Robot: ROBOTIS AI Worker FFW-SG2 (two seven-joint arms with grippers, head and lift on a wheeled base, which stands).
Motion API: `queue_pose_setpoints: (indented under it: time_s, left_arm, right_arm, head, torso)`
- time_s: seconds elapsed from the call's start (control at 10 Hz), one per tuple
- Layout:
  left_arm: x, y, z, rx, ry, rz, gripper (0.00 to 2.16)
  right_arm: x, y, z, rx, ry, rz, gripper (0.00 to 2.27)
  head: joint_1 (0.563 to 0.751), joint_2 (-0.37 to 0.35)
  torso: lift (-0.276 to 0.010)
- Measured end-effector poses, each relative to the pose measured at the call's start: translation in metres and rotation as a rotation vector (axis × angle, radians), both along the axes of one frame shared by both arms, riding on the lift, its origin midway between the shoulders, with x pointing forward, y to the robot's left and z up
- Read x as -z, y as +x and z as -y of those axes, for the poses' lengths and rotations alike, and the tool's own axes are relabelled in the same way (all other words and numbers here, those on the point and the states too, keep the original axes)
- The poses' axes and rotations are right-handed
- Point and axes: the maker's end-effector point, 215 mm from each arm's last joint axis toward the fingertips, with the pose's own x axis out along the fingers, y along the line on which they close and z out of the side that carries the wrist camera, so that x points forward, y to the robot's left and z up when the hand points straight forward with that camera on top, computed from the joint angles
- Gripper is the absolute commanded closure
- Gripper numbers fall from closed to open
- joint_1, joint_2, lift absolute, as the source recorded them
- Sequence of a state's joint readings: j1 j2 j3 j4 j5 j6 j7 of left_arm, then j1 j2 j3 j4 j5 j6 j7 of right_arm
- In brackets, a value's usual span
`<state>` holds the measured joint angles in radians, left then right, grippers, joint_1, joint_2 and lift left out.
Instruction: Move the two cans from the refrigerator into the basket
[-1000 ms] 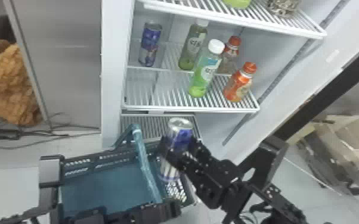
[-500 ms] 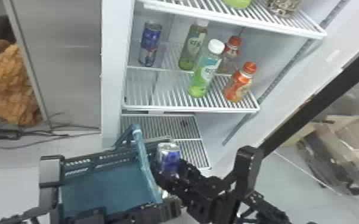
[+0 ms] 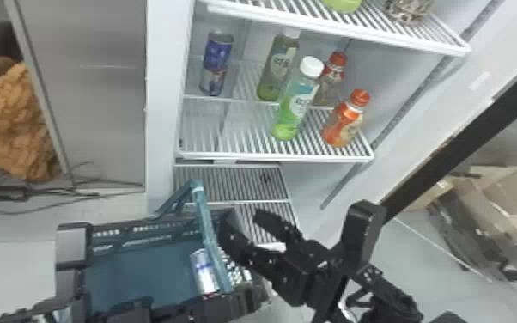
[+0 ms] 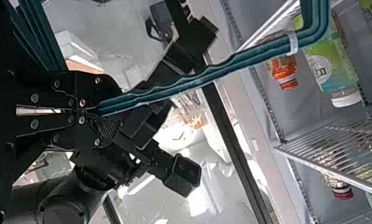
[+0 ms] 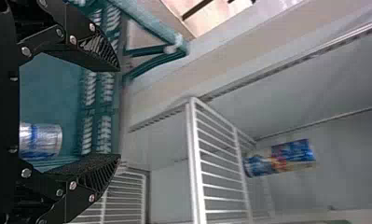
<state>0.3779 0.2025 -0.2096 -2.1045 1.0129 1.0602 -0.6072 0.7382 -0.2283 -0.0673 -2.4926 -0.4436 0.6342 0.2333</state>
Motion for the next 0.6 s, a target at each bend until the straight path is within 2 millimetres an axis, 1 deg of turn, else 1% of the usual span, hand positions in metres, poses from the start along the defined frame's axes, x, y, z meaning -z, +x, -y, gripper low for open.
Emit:
queue_pose_setpoints:
  time_s: [0.2,0.4,0.6]
  left_arm:
    - [0.000,0.000,0.000,0.000,0.000,0.000,1.22]
    - [0.000,0.000,-0.001,-0.002,0.000,-0.001,1.22]
    - [0.001,0.000,-0.001,-0.002,0.001,-0.002,1.22]
  right_arm:
    - [-0.021,0.015,0.010,0.022,-0.009,0.084,0.40]
    - [-0.053,0.031,0.019,0.041,-0.021,0.197,0.39]
    - [-0.082,0.043,0.024,0.056,-0.026,0.303,0.35]
  head:
    - [0.695,-0.350]
    - [0.695,-0.350]
    - [0.695,-0.350]
  torso:
    - [-0.276]
    - [-0.276]
    - [-0.276]
